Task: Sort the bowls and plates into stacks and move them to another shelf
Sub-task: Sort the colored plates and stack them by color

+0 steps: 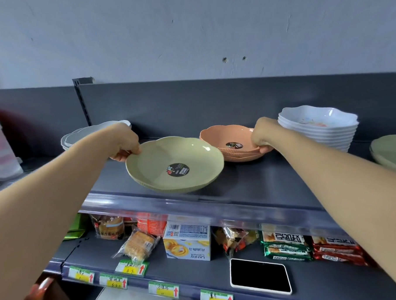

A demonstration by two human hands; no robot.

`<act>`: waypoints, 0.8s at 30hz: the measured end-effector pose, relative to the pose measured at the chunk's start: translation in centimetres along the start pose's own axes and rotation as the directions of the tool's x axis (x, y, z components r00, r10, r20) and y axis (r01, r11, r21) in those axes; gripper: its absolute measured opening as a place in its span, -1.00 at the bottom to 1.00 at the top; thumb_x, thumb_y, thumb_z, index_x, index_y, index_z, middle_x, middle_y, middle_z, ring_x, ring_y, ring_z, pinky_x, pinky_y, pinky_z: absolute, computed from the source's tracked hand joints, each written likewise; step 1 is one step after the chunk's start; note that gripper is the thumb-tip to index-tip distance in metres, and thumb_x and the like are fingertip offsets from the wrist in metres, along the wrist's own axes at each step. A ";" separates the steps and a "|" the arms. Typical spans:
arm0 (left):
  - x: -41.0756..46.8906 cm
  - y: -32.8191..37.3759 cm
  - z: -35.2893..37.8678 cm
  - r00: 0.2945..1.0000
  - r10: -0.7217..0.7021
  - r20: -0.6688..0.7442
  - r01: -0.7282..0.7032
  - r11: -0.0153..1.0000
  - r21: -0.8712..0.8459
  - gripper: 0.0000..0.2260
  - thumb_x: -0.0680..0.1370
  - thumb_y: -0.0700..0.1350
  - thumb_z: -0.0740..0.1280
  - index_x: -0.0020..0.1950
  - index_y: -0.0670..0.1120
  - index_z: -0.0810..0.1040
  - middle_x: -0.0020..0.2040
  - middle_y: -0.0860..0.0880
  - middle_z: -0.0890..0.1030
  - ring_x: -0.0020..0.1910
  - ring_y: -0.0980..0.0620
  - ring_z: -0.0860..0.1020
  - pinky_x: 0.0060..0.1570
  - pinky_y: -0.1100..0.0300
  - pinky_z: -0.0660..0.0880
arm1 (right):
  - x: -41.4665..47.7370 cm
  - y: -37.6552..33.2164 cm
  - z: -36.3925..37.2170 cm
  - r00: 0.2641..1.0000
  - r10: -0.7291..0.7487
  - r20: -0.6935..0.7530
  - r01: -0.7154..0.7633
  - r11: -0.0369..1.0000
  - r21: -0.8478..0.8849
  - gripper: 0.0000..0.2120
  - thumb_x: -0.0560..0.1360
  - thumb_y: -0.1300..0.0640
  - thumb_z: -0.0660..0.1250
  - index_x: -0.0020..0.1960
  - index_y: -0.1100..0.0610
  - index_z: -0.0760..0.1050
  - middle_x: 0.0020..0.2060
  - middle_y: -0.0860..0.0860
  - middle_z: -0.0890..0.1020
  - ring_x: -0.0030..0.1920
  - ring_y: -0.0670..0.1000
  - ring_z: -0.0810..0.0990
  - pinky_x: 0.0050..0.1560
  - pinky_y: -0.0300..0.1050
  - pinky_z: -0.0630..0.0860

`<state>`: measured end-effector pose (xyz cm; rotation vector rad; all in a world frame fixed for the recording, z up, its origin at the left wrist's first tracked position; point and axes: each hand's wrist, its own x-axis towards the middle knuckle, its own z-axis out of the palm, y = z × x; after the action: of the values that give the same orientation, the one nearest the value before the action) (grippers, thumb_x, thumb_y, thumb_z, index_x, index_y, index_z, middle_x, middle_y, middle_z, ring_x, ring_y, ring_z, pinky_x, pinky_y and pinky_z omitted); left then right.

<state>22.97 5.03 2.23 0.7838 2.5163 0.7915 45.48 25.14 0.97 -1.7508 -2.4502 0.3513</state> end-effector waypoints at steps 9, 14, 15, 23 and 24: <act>-3.9 4.2 0.0 0.995 0.084 -0.046 -0.091 0.980 -0.175 -0.82 0.54 -0.38 0.26 -0.24 -0.21 0.44 -0.30 -0.12 0.48 -0.37 0.01 0.44 -0.36 0.19 0.41 | -1.1 0.3 -3.1 0.982 -0.072 -0.176 0.117 0.959 0.259 -0.88 0.47 0.31 0.27 -0.23 0.30 0.53 -0.32 0.18 0.64 -0.41 0.09 0.57 -0.30 -0.14 0.54; -5.4 8.3 1.9 0.985 0.171 0.015 -0.167 0.975 -0.147 -0.84 0.52 -0.39 0.28 -0.23 -0.20 0.45 -0.31 -0.12 0.49 -0.38 0.00 0.45 -0.48 0.21 0.47 | -2.8 3.3 -7.8 0.958 -0.055 -0.280 0.152 0.929 0.337 -0.80 0.48 0.29 0.25 -0.32 0.25 0.45 -0.37 0.11 0.58 -0.43 0.02 0.52 -0.40 -0.21 0.45; -5.7 9.4 2.5 0.980 0.195 0.032 -0.188 0.971 -0.147 -0.83 0.52 -0.39 0.28 -0.23 -0.21 0.45 -0.31 -0.12 0.49 -0.39 0.00 0.45 -0.55 0.28 0.47 | -3.1 4.4 -8.6 0.951 -0.042 -0.307 0.147 0.933 0.329 -0.79 0.49 0.28 0.25 -0.32 0.25 0.44 -0.37 0.11 0.58 -0.45 0.01 0.49 -0.41 -0.21 0.44; -10.7 18.9 11.0 0.871 0.430 0.238 -0.376 0.895 -0.241 -0.80 0.54 -0.39 0.23 -0.27 -0.24 0.42 -0.35 -0.15 0.47 -0.69 0.07 0.49 -0.71 0.35 0.42 | -5.8 17.6 -13.2 0.899 0.226 -0.376 -0.085 0.931 0.356 -0.82 0.53 0.21 0.28 -0.23 0.26 0.47 -0.36 0.11 0.57 -0.45 -0.02 0.49 -0.44 -0.21 0.42; -11.4 20.0 12.3 0.848 0.462 0.259 -0.394 0.877 -0.273 -0.79 0.55 -0.40 0.22 -0.27 -0.24 0.41 -0.34 -0.15 0.48 -0.63 0.04 0.52 -0.69 0.32 0.45 | -6.3 19.4 -13.4 0.891 0.266 -0.366 -0.121 0.919 0.375 -0.85 0.53 0.21 0.28 -0.17 0.26 0.48 -0.37 0.11 0.56 -0.45 -0.02 0.49 -0.43 -0.21 0.43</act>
<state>45.78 16.64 7.26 1.3114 1.9527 0.9656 68.33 26.81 9.40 -1.7113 -1.8015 0.3580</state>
